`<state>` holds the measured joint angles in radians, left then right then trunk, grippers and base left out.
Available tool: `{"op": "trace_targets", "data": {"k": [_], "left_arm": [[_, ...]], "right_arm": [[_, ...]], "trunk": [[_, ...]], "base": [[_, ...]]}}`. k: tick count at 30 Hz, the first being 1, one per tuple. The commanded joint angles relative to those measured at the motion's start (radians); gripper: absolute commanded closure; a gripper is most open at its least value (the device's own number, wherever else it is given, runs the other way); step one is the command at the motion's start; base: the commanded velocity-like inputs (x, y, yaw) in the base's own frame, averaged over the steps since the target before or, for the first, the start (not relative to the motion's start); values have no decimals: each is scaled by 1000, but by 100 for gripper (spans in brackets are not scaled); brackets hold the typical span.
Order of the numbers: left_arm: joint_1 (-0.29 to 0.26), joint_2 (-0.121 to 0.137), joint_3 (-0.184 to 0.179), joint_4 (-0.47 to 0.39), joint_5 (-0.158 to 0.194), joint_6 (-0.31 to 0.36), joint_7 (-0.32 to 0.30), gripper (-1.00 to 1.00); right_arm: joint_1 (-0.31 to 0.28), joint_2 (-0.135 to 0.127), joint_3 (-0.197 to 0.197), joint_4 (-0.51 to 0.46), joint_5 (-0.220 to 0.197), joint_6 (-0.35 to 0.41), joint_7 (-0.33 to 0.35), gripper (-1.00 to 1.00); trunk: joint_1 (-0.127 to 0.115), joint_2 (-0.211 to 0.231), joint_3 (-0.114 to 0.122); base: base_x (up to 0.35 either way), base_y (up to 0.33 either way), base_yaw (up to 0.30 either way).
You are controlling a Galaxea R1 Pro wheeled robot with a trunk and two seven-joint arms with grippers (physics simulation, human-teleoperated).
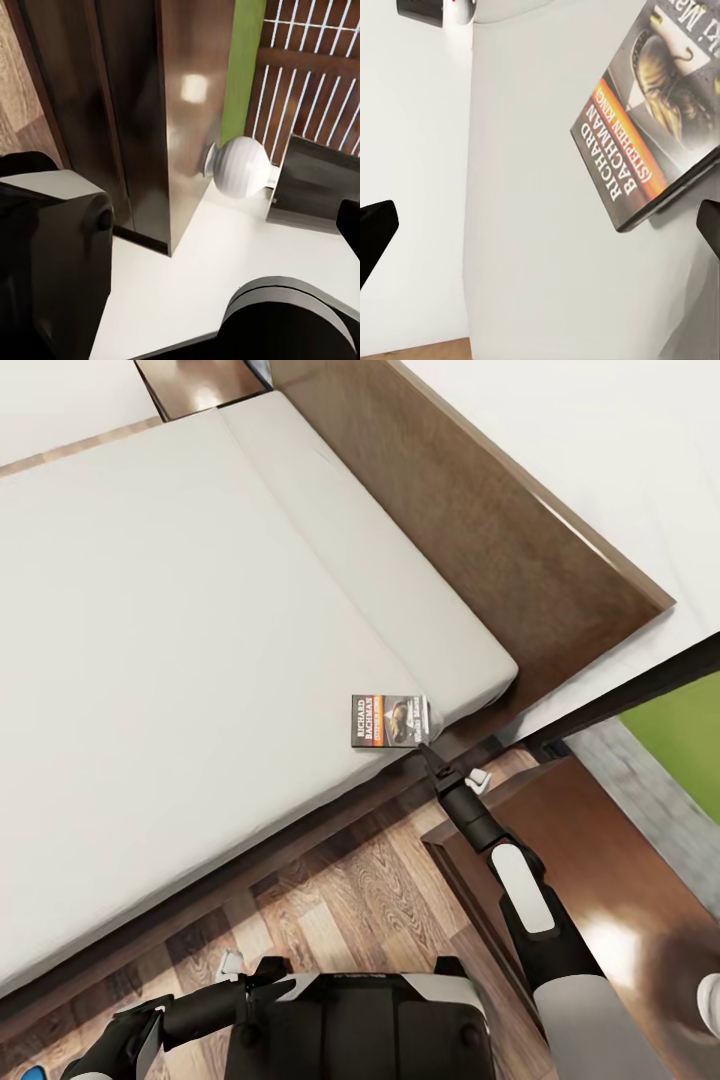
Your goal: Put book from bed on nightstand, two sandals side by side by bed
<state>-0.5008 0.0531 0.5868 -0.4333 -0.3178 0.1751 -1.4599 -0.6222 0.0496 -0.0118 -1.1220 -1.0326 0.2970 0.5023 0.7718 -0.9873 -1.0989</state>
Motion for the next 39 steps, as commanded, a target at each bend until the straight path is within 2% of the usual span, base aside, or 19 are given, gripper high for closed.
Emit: {"op": "trace_targets", "data": {"k": [1,39], "left_arm": [[-1,-1,8,-1,-10,11,-7,-100],[-1,-1,8,-1,-11,12,-10,-100]], "right_arm": [[0,0,-1,0,-11,8,1,-100],[0,1,0,-1,-11,7,0,-100]], "trunk": [[4,-8,-4],[150,-274,-123]], "base": [[0,0,0],[0,0,0]]}}
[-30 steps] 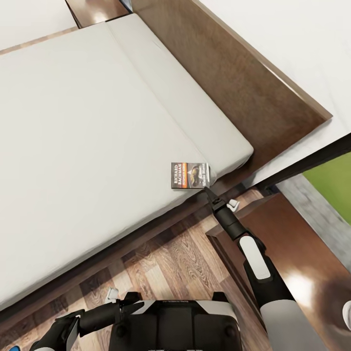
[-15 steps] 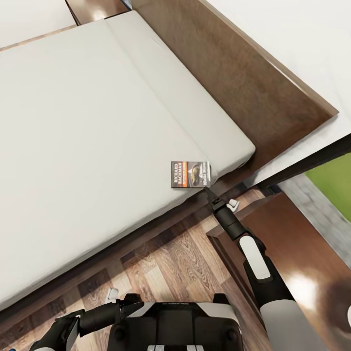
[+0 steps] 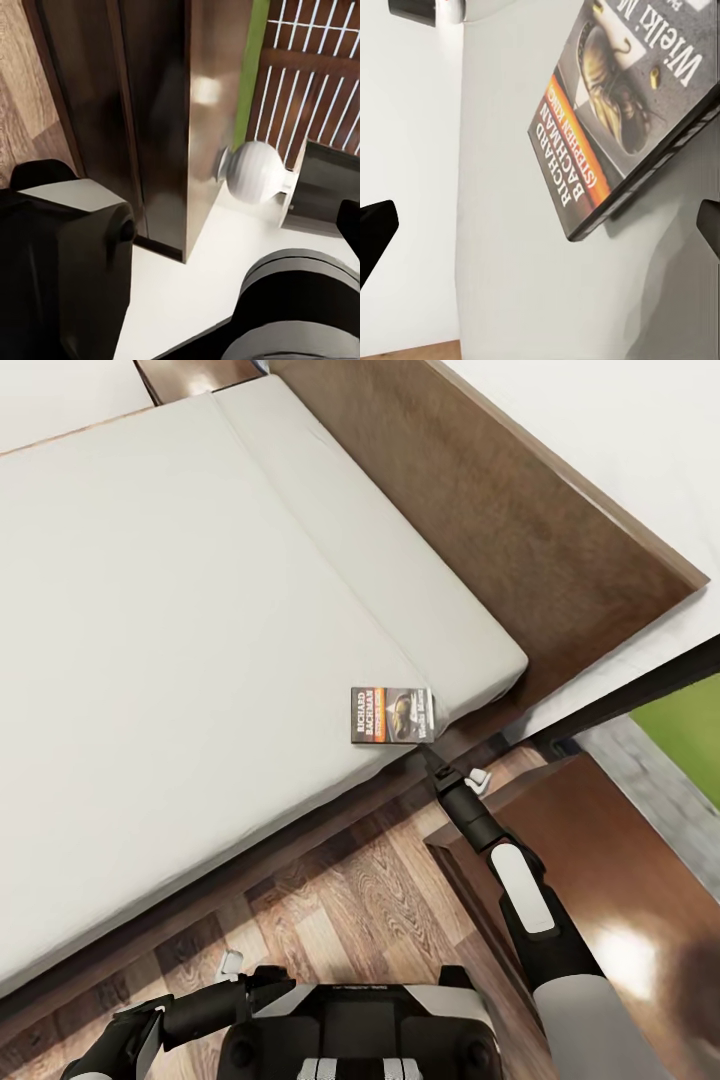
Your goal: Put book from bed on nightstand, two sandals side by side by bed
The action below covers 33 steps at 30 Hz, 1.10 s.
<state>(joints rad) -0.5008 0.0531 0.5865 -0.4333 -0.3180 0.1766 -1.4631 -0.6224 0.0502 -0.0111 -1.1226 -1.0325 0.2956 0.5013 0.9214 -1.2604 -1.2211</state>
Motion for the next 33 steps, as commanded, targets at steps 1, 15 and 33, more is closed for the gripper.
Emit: {"op": "trace_targets", "data": {"k": [1,15,33], "left_arm": [[-1,-1,8,-1,-11,11,-7,-100],[-1,-1,9,-1,-10,11,-8,-100],[-1,0,10,-1,-10,11,-11,-100]], "right_arm": [[0,0,-1,0,-11,9,1,-100],[0,0,-1,1,-11,8,1,-100],[0,0,-4,1,-10,-2,-1,-100]], "trunk": [[4,-8,-4],[58,-106,-47],[100,-183,-82]], "base": [[0,0,0],[0,0,0],[0,0,0]]}}
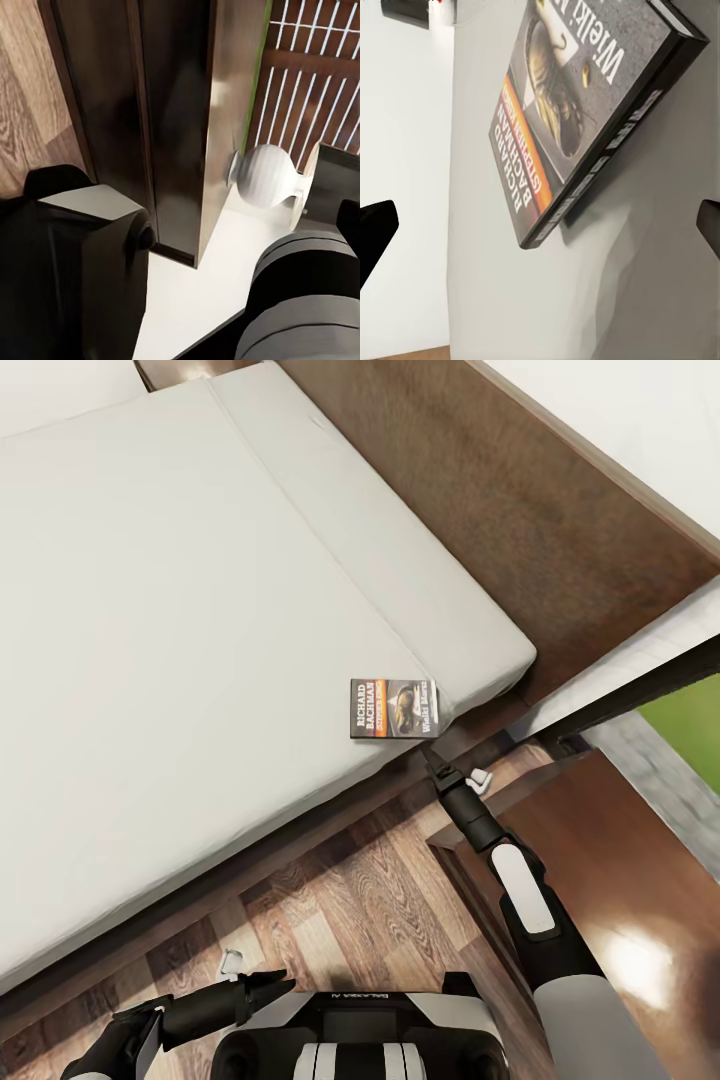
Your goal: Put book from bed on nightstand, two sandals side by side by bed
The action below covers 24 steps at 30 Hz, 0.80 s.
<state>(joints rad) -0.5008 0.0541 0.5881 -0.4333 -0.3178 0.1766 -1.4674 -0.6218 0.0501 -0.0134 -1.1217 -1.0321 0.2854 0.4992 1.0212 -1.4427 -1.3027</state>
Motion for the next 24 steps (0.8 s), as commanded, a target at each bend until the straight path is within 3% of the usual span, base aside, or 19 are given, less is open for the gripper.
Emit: {"op": "trace_targets", "data": {"k": [1,13,24], "left_arm": [[-1,-1,8,-1,-11,11,-7,-100],[-1,0,9,-1,-11,11,-7,-100],[-1,0,9,-1,-11,11,-7,-100]], "right_arm": [[0,1,-2,0,-10,8,1,-100],[0,4,-8,4,-9,-61,-2,-100],[0,1,-11,5,-10,-66,-2,-100]], "trunk": [[0,0,0],[0,0,0],[0,0,0]], "base": [[0,0,0],[0,0,0],[0,0,0]]}}
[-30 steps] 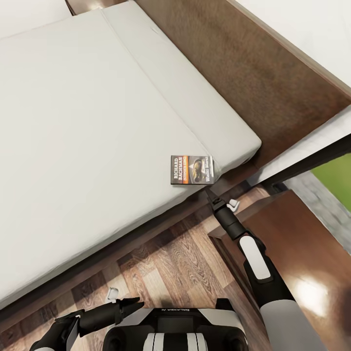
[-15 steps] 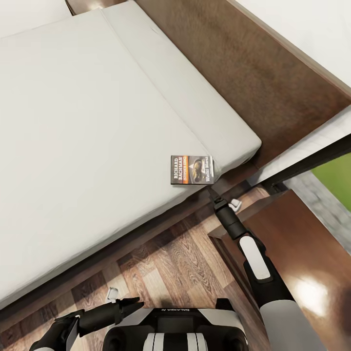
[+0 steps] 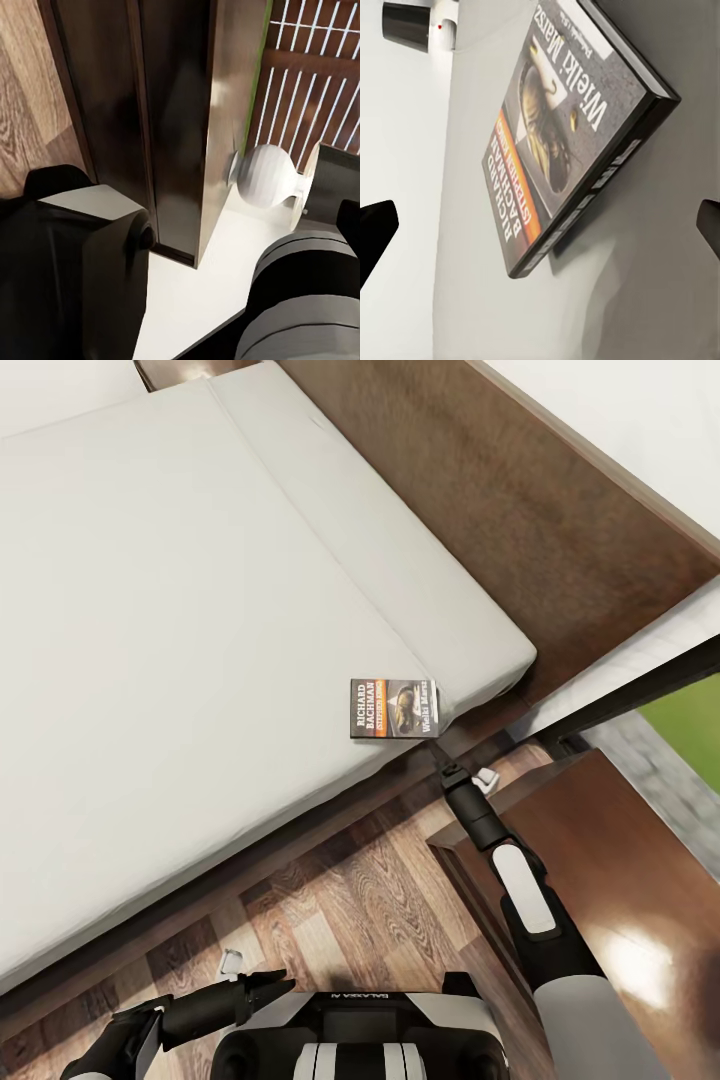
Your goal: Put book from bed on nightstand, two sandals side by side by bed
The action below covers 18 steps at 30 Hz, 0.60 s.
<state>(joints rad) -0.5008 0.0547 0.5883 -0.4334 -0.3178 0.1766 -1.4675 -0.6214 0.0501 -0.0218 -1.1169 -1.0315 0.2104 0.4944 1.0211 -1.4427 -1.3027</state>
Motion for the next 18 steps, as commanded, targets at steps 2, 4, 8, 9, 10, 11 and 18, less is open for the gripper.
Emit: {"op": "trace_targets", "data": {"k": [2,4,8,9,10,11,18], "left_arm": [[-1,-1,8,-1,-11,11,-7,-100],[-1,-1,8,-1,-11,11,-7,-100],[-1,-1,8,-1,-11,11,-7,-100],[-1,-1,8,-1,-11,11,-7,-100],[-1,-1,8,-1,-11,11,-7,-100],[-1,-1,8,-1,-11,11,-7,-100],[-1,-1,8,-1,-11,11,-7,-100]], "right_arm": [[-1,0,-4,0,-11,10,3,-100],[0,-2,-11,0,-11,10,3,-100],[0,-2,-27,0,-12,10,3,-100],[0,-2,-36,0,-12,10,3,-100],[0,-2,-40,0,-12,10,3,-100],[0,-3,-48,0,-12,10,3,-100],[0,-3,-62,0,-12,11,4,-100]], "trunk": [[0,0,0],[0,0,0],[0,0,0],[0,0,0],[0,0,0],[0,0,0],[0,0,0]], "base": [[0,0,0],[0,0,0],[0,0,0],[0,0,0],[0,0,0],[0,0,0],[0,0,0]]}}
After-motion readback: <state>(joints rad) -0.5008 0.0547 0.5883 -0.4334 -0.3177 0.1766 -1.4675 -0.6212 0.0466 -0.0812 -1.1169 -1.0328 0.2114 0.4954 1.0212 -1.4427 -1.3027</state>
